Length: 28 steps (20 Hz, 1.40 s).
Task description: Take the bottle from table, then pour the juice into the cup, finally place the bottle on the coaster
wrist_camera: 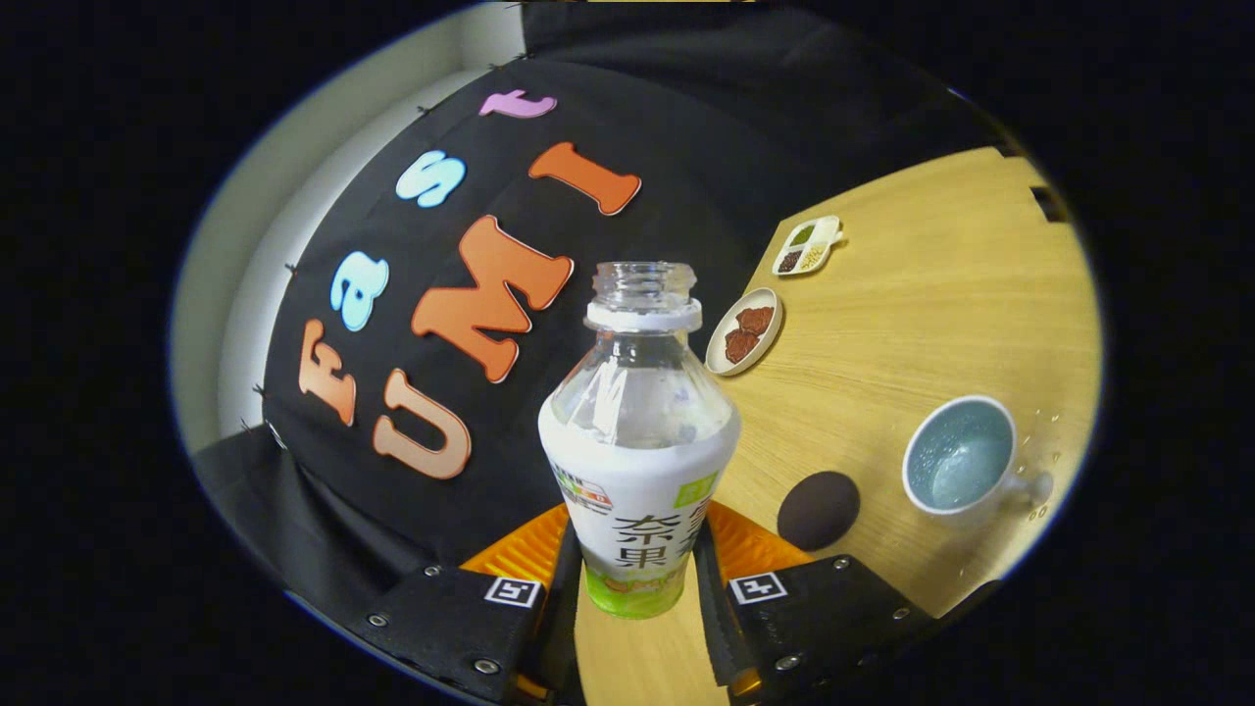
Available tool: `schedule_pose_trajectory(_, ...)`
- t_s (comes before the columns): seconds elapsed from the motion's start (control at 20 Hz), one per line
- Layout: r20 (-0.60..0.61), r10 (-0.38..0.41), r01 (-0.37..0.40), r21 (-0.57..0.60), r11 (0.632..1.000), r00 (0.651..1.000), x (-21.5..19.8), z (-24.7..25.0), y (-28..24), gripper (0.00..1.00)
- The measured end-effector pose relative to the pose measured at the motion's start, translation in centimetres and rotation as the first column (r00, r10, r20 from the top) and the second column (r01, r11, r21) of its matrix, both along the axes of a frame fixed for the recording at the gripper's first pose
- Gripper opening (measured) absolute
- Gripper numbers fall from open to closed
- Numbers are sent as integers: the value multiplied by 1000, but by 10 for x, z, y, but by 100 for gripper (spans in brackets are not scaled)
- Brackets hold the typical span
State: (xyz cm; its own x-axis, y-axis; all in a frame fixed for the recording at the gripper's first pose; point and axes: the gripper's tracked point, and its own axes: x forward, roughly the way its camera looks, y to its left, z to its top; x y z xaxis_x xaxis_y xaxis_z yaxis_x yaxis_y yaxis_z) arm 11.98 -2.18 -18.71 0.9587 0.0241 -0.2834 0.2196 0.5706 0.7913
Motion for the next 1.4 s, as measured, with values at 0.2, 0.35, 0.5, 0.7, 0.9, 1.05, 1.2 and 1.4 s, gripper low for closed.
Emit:
schedule_pose_trajectory(0.2, -4, 6, -7, -206, 978, 1000, 9, -7, -8, 55)
schedule_pose_trajectory(0.35, -9, -26, 21, -345, 939, 1000, 16, -11, -22, 55)
schedule_pose_trajectory(0.5, -46, -52, 22, -496, 868, 998, 22, -19, -34, 55)
schedule_pose_trajectory(0.7, -35, -83, 41, -650, 759, 996, 31, -14, -46, 55)
schedule_pose_trajectory(0.9, -91, -81, -15, -752, 659, 993, 42, -26, -46, 55)
schedule_pose_trajectory(1.05, -147, -83, -60, -763, 644, 986, 50, -46, -39, 55)
schedule_pose_trajectory(1.2, -200, -72, -117, -788, 604, 977, 56, -67, -26, 55)
schedule_pose_trajectory(1.4, -248, -70, -156, -779, 607, 966, 58, -90, -13, 56)
